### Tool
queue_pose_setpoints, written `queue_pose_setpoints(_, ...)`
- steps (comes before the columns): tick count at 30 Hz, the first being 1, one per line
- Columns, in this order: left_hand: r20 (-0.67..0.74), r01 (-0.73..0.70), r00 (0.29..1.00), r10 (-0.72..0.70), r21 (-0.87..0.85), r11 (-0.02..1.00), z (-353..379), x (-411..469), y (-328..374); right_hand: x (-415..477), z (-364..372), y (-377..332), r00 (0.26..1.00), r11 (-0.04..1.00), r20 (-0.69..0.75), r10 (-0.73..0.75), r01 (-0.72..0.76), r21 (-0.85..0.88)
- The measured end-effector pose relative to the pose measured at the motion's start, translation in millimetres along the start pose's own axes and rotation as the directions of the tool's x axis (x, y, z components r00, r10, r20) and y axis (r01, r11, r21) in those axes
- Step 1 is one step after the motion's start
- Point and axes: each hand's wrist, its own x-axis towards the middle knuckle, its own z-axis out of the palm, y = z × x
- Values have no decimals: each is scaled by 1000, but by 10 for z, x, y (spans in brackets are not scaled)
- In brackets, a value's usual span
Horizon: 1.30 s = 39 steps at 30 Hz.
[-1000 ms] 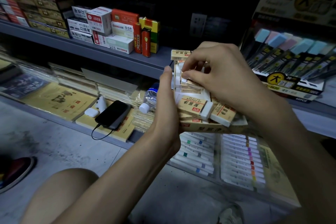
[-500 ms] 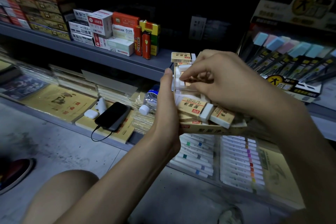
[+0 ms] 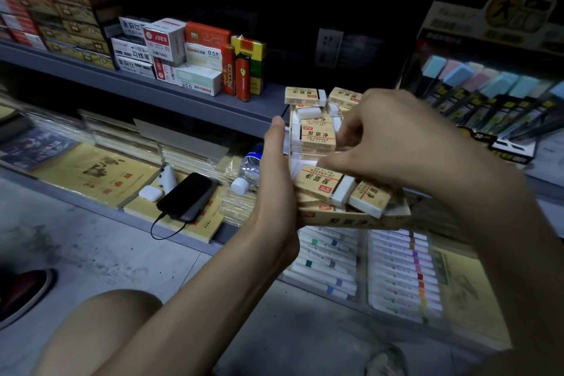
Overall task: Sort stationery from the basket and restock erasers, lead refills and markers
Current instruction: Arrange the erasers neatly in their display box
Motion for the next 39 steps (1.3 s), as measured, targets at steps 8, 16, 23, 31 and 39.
queue_pose_setpoints(8, -1, -9, 1000, 9, 22, 1000, 14, 17, -6, 70, 141, -65, 988, 988, 31, 149, -149, 29)
queue_pose_setpoints(16, 7, -26, 1000, 25, 24, 999, 33, -11, 8, 84, 154, -12, 986, 976, 39, 163, -167, 138)
queue_pose_setpoints(23, 4, -11, 1000, 11, 2, 1000, 39, -17, 9, 43, -44, 193, 971, 975, 235, 51, -99, 199)
queue_pose_setpoints(31, -16, -18, 1000, 18, 17, 1000, 70, -46, 19, -27, -165, 349, 928, 981, 368, -54, -18, 191)
queue_pose_setpoints(39, -24, -22, 999, 22, 3, 1000, 105, -78, 39, -59, -172, 382, 968, 942, 231, -95, 12, 336)
